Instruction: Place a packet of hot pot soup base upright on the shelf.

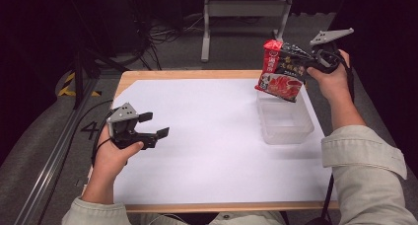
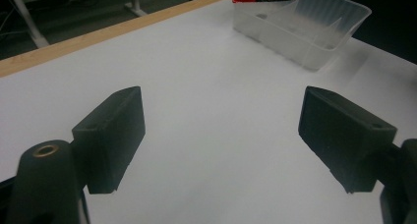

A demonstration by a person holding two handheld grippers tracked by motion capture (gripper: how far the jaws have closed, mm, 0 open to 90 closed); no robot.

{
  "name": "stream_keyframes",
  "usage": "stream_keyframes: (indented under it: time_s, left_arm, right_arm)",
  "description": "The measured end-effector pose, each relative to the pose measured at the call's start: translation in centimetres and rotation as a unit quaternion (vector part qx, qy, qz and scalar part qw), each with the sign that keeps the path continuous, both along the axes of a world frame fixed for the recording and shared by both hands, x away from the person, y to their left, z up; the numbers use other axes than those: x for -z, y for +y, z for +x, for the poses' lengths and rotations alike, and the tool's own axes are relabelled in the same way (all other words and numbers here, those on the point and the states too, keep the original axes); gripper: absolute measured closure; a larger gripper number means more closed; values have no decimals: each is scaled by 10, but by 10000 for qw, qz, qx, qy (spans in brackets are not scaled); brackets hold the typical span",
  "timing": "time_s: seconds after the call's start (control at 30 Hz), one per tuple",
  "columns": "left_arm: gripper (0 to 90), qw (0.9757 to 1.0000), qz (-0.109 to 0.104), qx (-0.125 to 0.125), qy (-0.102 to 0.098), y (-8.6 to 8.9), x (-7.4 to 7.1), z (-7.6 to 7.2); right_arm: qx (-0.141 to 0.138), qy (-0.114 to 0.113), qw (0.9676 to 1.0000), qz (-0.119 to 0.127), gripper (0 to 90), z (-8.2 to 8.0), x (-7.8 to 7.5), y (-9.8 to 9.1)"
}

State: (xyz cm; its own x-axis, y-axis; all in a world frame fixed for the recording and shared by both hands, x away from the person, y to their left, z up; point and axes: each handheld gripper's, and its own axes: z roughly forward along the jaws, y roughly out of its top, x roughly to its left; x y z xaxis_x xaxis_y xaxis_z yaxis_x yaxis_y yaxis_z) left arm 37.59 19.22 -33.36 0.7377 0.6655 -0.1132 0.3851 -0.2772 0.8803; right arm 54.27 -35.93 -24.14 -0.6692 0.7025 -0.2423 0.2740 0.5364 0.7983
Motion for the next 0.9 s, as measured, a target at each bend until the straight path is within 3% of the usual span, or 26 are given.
stream_keyframes:
  time_s: [0.6, 0.9]
  left_arm:
    - [178, 10000, -25, -20, -1, 0, 0, 0]
    - [178, 10000, -10, -11, -2, 2, 1, 1]
  right_arm:
    - [-29, 84, 9998, -166, 830, 5, 16, -5]
    - [-5, 269, 9995, -189, 826, 10, 36, -5]
